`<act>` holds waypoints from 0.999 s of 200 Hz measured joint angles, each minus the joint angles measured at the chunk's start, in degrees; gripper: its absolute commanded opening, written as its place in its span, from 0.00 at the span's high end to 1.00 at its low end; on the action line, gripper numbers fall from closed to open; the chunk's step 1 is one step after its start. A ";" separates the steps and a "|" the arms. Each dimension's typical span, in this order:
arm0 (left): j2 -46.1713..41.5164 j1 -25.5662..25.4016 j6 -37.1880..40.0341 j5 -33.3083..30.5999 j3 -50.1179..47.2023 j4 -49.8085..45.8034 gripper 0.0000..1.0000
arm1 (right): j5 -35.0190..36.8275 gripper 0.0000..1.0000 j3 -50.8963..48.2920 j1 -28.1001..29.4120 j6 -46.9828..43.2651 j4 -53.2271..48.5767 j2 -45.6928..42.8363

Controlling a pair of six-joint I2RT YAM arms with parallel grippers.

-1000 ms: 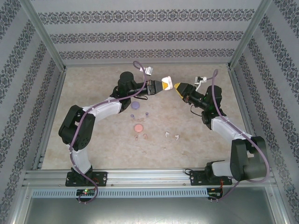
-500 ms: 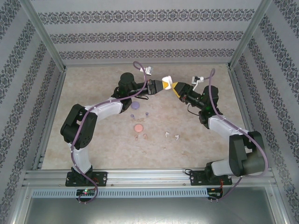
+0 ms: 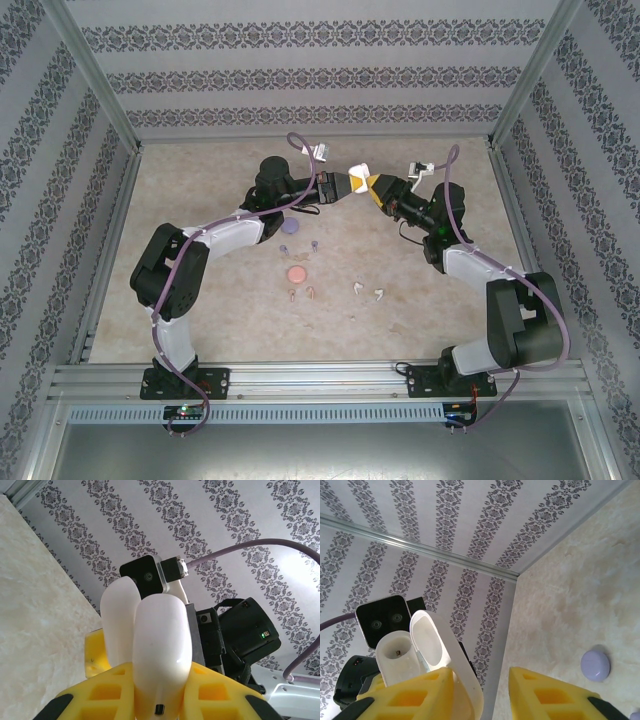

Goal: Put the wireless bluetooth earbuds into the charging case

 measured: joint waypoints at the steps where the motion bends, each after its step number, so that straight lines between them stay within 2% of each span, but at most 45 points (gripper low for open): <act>1: 0.00 0.00 0.02 0.00 0.00 0.00 1.00 | 0.00 0.68 0.02 0.00 0.02 0.04 0.02; 86: 0.02 -0.28 0.90 -1.51 0.52 -0.39 1.00 | -0.48 0.93 0.39 -0.02 2.93 3.04 1.11; 107: 0.02 -0.33 1.07 -1.77 0.57 -0.48 0.83 | -0.46 0.98 0.48 -0.02 2.95 3.10 1.18; 123: 0.02 -0.39 1.53 -2.23 0.57 -0.68 0.63 | -0.42 1.00 0.52 -0.04 2.93 3.06 1.29; 136: 0.02 -0.72 2.23 -2.56 0.57 -1.55 0.52 | -0.42 1.00 0.85 -0.02 3.02 2.99 1.49; 159: 0.04 -1.62 3.13 -3.17 0.55 -3.06 0.38 | -0.39 1.00 1.84 -0.07 2.95 2.86 2.05; 200: -0.33 -1.42 6.54 -4.83 0.37 -7.96 0.22 | -0.57 1.00 2.99 -1.49 1.95 0.13 3.78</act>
